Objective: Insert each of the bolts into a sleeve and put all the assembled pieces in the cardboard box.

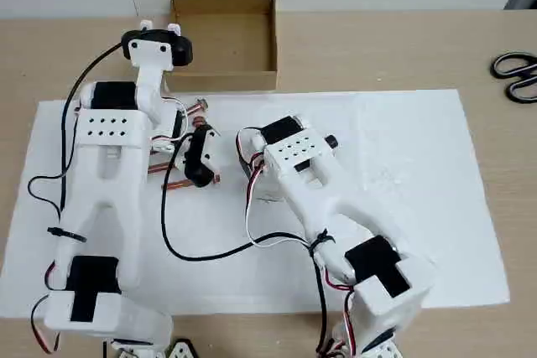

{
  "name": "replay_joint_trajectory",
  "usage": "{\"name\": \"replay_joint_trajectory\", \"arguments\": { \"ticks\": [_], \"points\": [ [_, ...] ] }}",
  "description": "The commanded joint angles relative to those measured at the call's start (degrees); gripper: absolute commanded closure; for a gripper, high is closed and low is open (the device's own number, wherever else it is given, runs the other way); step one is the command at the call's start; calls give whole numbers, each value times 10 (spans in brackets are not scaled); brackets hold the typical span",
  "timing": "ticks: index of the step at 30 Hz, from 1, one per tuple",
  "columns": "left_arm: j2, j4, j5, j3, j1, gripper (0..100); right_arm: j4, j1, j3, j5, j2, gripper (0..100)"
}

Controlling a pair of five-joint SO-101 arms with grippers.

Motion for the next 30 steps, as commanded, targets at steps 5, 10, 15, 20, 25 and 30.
{"name": "replay_joint_trajectory", "arguments": {
  "ticks": [5, 10, 15, 20, 25, 30],
  "points": [
    [-4, 2, 0, -2, -4, 994, -2, 6, -12, 9, 25, 876],
    [-4, 2, 0, -2, -4, 994, -6, 5, -12, 26, 59, 876],
    [-3, 2, 0, -1, -4, 994, -7, 5, -12, 32, 73, 873],
    [-3, 1, 0, -1, -4, 994, -7, 3, -12, 32, 73, 873],
    [-3, -2, 0, -1, -4, 994, -6, 5, -12, 32, 95, 877],
    [-3, -2, 0, -1, -4, 994, -7, 6, -13, 25, 95, 977]
  ]
}}
